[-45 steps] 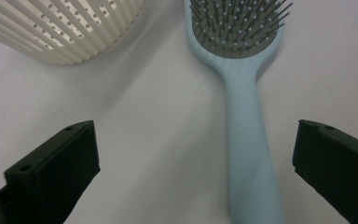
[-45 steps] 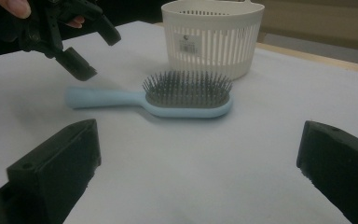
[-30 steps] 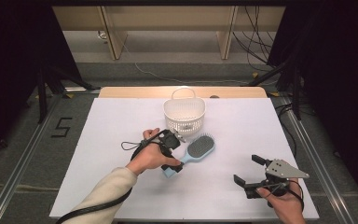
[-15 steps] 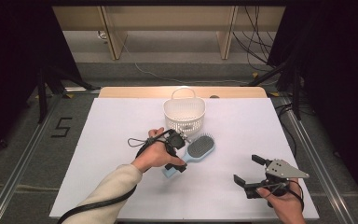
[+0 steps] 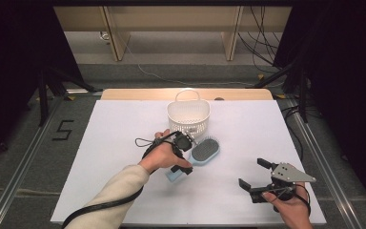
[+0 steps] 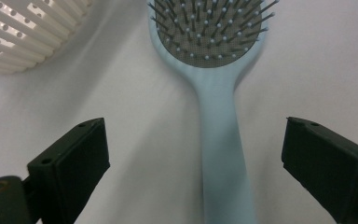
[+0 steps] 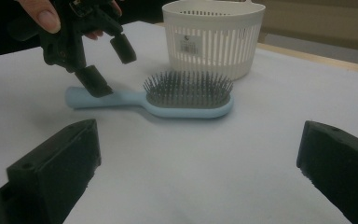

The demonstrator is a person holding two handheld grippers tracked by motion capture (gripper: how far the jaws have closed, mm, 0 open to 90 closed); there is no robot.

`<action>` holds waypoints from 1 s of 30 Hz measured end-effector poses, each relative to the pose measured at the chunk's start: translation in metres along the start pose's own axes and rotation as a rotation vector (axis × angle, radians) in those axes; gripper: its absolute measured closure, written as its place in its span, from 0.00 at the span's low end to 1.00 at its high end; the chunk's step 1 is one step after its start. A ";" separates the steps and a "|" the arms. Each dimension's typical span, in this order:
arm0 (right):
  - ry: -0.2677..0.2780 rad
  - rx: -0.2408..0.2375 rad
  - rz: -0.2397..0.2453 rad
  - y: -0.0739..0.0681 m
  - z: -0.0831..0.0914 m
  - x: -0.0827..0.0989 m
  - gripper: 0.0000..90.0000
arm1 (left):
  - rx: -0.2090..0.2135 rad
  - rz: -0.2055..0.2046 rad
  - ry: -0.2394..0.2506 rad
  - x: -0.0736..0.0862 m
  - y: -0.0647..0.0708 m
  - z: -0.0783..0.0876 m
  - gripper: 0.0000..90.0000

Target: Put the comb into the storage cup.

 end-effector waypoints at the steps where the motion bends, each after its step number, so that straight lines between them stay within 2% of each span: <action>1: 0.000 0.000 -0.001 0.000 0.000 0.000 0.00 | -0.001 0.002 -0.002 -0.001 0.000 0.000 0.08; 7: -0.001 0.000 0.002 0.000 0.000 0.000 0.00 | -0.005 0.011 -0.023 -0.004 -0.001 -0.001 0.09; 9: 0.000 0.000 0.000 0.000 0.000 0.000 0.00 | 0.007 0.026 -0.042 -0.005 0.000 -0.003 0.10; 15: -0.001 -0.001 0.001 0.000 0.000 0.000 0.00 | -0.003 0.024 -0.062 -0.007 0.001 -0.005 0.10; 21: 0.000 -0.002 0.004 0.000 0.000 0.000 0.00 | 0.005 0.017 -0.070 -0.011 0.003 -0.008 0.11; 30: 0.000 -0.003 0.004 0.000 0.000 0.000 0.00 | -0.003 0.026 -0.106 -0.013 0.003 -0.016 0.13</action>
Point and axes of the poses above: each handheld gripper's, and its own axes: z roughly backward along the jaws, x roughly out of its underside, y roughly to its right, the point moved 2 cm from there along -z, roughly forward along the jaws, and after that the axes turned 8 degrees about -y, right-handed, at the moved point
